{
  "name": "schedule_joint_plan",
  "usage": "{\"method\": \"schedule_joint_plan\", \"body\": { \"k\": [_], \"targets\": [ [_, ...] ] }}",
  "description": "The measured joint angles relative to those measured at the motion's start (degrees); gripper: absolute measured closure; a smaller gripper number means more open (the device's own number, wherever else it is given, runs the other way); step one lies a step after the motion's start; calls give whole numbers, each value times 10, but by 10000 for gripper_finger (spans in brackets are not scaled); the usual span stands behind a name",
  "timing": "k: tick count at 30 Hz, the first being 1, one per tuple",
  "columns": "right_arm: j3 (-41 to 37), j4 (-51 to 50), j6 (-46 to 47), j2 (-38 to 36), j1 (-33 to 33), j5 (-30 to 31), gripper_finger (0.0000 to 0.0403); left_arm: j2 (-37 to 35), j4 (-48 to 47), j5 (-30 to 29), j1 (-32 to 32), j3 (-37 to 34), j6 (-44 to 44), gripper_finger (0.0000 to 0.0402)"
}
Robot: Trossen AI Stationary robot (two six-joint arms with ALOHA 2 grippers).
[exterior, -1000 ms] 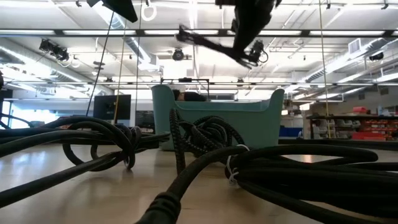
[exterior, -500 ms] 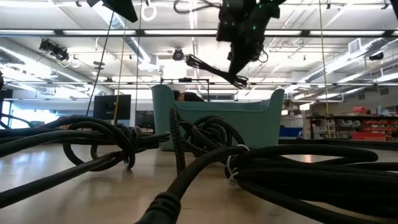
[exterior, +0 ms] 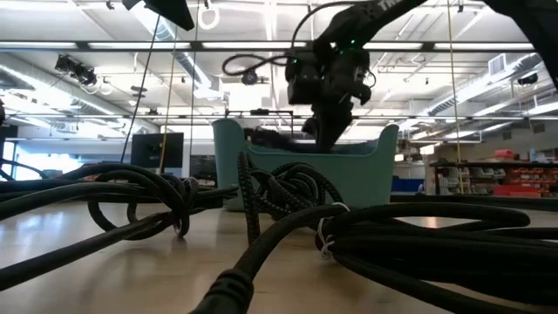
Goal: Pick and place USB-C Cables
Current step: Put the purple charger cable into the light blue bin
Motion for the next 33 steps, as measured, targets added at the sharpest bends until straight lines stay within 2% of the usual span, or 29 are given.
{"method": "schedule_joint_plan", "body": {
  "k": [6,15,21,28,33],
  "targets": [
    [2,4,-6,32,13,17,385,0,0,0,0,0,-6,351],
    [0,3,9,38,16,91,386,0,0,0,0,0,-6,351],
    [-1,6,32,39,28,93,383,0,0,0,0,0,-6,351],
    [-1,6,33,38,48,101,301,0,0,0,0,0,-6,351],
    [9,-7,33,38,57,151,280,0,0,0,0,0,-5,351]
  ]
}}
